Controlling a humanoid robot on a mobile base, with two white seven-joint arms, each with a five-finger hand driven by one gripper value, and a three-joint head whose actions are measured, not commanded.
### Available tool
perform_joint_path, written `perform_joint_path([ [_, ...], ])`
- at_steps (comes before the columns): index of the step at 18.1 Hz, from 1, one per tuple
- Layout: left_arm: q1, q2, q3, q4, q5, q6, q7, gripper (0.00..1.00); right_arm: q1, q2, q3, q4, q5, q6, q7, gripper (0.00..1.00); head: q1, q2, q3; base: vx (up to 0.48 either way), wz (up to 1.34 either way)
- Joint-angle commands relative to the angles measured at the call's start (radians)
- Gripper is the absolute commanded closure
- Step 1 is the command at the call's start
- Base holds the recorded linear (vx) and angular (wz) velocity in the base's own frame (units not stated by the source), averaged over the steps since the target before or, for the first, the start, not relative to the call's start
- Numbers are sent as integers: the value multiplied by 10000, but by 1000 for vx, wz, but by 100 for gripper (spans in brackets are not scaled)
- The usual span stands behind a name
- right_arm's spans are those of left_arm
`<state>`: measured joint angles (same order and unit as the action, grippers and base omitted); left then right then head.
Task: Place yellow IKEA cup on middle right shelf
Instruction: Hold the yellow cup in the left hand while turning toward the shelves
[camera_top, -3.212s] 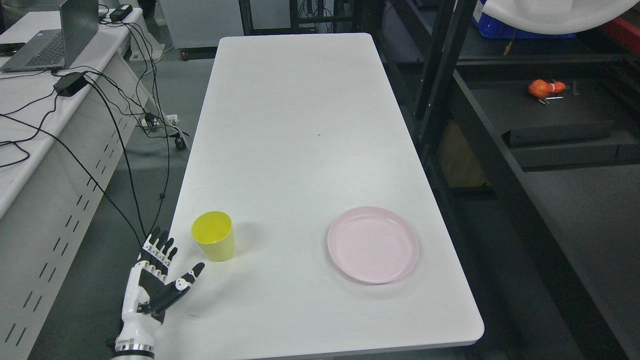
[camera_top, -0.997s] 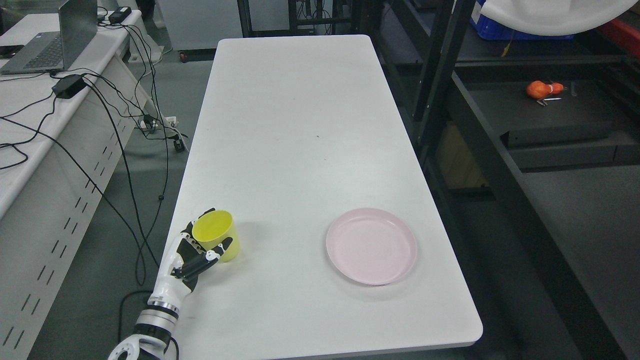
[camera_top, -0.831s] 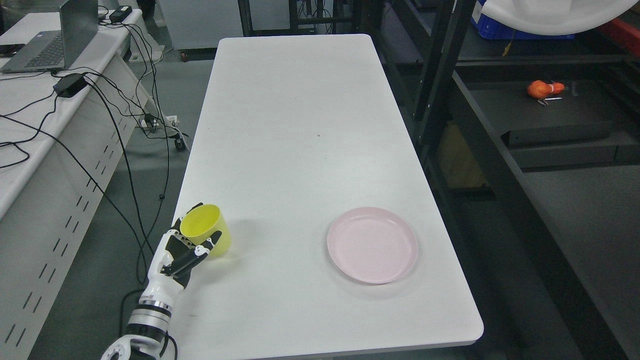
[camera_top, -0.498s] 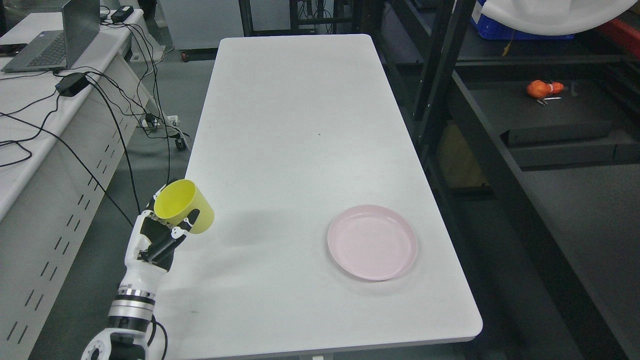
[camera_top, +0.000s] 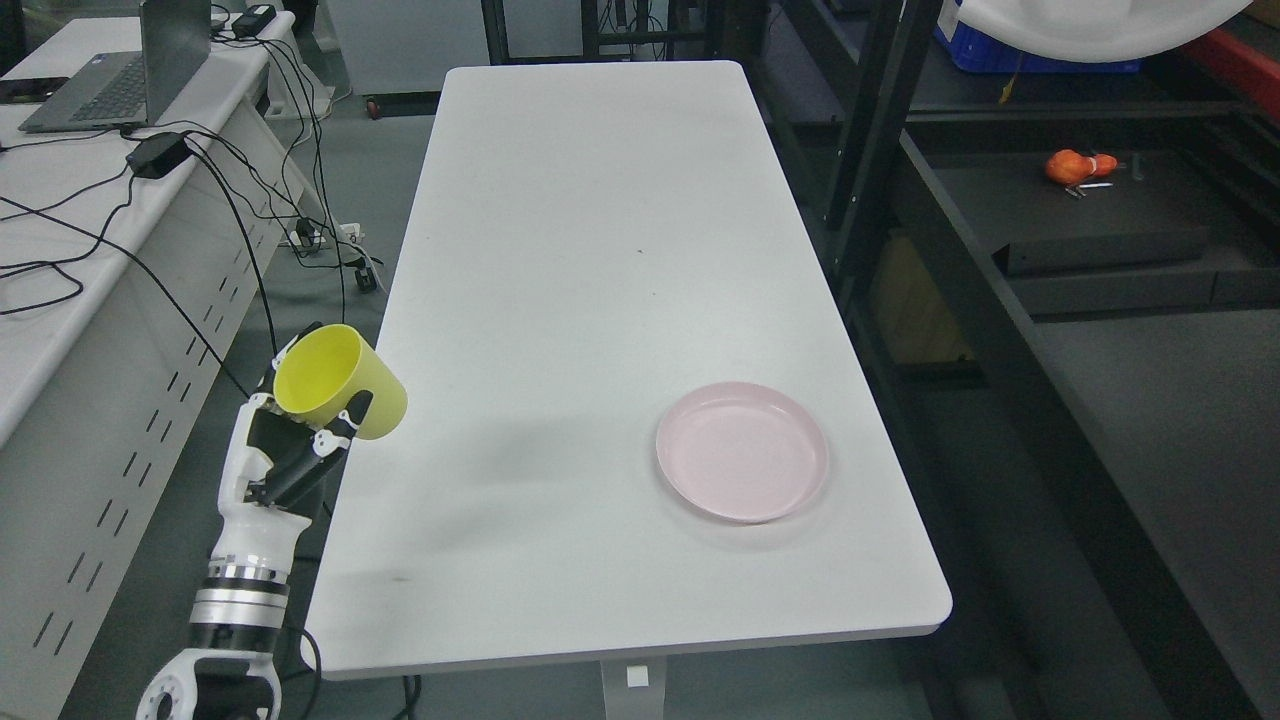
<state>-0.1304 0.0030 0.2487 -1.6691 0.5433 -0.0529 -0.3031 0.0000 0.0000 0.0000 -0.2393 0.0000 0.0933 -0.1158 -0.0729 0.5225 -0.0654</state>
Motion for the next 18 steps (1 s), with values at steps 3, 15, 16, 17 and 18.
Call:
perform_joint_path([
  [3,61,144,-32,-628,43,-8,-7,97,139,-175,169,0,-246,3,-8,1,0,0,0,-161,-63],
  [15,46,144,-186,-551,43,-23,9,97,139,-175,169,0,-246,3,-8,1,0,0,0,-211,-227],
  [16,46,144,-171,-551,28,-23,9,97,139,-175,169,0,-246,3,-8,1,0,0,0,-264,-173],
  [17,46,144,-186,-551,28,-23,9,97,139,-175,169,0,-246,3,-8,1,0,0,0,-265,-183],
  [18,46,144,-171,-551,43,-23,9,97,139,-175,169,0,-246,3,-8,1,0,0,0,-309,-215],
])
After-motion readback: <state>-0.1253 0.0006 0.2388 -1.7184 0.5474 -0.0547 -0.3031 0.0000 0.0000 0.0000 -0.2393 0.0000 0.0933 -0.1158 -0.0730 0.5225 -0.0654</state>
